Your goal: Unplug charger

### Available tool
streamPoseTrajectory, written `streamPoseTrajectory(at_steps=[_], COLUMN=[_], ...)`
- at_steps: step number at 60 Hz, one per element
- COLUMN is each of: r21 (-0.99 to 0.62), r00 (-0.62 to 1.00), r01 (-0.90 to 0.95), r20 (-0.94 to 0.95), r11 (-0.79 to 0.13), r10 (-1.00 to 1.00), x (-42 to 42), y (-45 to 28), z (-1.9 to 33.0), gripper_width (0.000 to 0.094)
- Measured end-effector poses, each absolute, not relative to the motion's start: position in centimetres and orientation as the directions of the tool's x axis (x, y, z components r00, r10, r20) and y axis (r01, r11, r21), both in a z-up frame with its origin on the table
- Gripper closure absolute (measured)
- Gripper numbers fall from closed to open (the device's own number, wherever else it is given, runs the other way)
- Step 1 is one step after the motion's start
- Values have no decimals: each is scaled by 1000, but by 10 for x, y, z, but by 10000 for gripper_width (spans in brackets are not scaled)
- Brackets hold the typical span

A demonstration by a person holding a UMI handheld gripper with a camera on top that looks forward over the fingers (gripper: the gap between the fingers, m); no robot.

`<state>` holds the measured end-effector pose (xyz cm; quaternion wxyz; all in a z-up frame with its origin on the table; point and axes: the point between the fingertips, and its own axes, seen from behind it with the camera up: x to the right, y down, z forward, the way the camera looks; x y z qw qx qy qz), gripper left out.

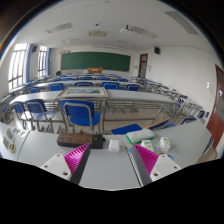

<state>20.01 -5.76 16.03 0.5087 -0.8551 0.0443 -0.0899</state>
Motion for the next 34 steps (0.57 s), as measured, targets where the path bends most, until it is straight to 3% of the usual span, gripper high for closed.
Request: streamPoseTrajectory(at_steps=[14, 34], r21=[-893, -889], r00=[979, 981], r01=[47, 57], r20=[131, 135], r11=[-447, -455], r10=[-159, -140], x=[154, 133], y=[-168, -245], z=[205, 214], gripper_width=[85, 84])
